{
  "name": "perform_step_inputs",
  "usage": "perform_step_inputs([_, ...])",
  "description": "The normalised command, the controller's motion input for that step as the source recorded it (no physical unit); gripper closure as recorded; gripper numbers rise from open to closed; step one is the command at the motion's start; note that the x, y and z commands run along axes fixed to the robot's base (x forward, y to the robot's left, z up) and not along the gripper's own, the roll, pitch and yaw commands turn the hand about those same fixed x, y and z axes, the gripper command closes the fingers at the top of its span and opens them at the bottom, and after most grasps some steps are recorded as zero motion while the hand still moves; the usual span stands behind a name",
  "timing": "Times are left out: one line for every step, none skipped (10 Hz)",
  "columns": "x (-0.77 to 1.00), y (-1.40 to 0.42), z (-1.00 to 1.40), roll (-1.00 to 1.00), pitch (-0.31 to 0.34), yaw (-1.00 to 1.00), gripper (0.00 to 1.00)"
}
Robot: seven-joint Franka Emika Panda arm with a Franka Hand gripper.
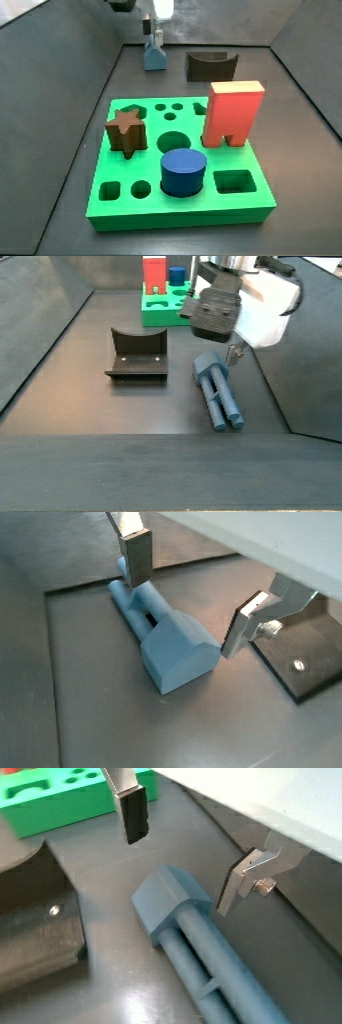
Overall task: Pick up the 3 prong object. Move up. Rotate the 3 prong object. Place the 3 prong object on the fixture. Regrasp the 3 prong object. Move to above the board. Insert the 3 prong object.
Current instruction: Rotate the 3 prong object.
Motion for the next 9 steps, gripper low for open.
perform_step_inputs([0.03,0.0,-0.05,0.01,0.007,1.0,0.0])
perform_step_inputs([0.03,0.0,-0.05,0.01,0.007,1.0,0.0])
perform_step_inputs([0.03,0.0,-0.05,0.01,0.008,1.0,0.0])
perform_step_inputs([0.03,0.0,-0.05,0.01,0.008,1.0,0.0])
perform_step_inputs([0.03,0.0,-0.05,0.01,0.009,1.0,0.0])
perform_step_inputs([0.03,0.0,-0.05,0.01,0.01,1.0,0.0])
perform_step_inputs([0.03,0.0,-0.05,0.02,0.011,1.0,0.0])
perform_step_inputs([0.03,0.0,-0.05,0.02,0.012,1.0,0.0])
perform_step_inputs([0.03,0.0,-0.05,0.02,0.014,1.0,0.0])
